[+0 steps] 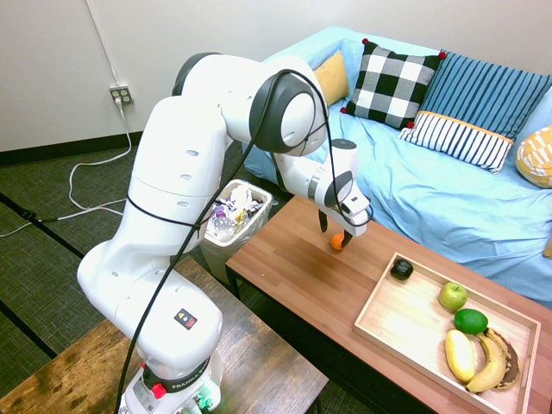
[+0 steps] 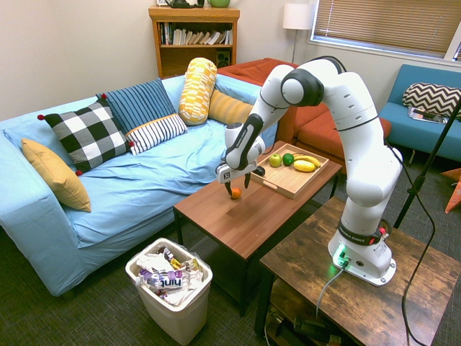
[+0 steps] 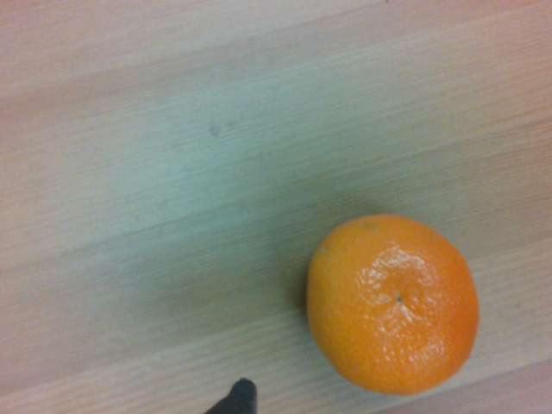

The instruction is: Put the tangerine in the tray

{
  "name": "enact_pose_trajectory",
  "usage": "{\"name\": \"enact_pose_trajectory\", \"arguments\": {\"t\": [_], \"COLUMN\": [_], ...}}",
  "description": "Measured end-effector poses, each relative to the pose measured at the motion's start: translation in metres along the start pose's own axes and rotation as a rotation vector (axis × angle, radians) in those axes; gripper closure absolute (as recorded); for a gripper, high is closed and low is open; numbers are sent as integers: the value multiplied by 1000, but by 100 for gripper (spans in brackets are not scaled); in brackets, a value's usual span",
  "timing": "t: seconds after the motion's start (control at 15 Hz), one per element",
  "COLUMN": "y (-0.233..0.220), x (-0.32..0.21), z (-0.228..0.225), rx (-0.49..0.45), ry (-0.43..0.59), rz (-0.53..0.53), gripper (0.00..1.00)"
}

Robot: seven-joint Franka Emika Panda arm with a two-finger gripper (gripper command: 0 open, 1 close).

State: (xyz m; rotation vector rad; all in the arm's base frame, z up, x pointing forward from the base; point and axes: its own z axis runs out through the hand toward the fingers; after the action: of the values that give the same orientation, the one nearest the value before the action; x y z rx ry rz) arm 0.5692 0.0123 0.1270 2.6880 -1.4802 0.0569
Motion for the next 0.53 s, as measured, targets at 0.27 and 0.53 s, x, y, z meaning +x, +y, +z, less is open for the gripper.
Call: {"name": "enact_pose_trajectory", "arguments": {"t": [0.27, 0.53], "y": [-5, -9], "x": [6, 11], "z": [18, 26], "rx": [-11, 3], "ry": [-2, 1], "rz": [16, 36], "gripper": [0, 100]}}
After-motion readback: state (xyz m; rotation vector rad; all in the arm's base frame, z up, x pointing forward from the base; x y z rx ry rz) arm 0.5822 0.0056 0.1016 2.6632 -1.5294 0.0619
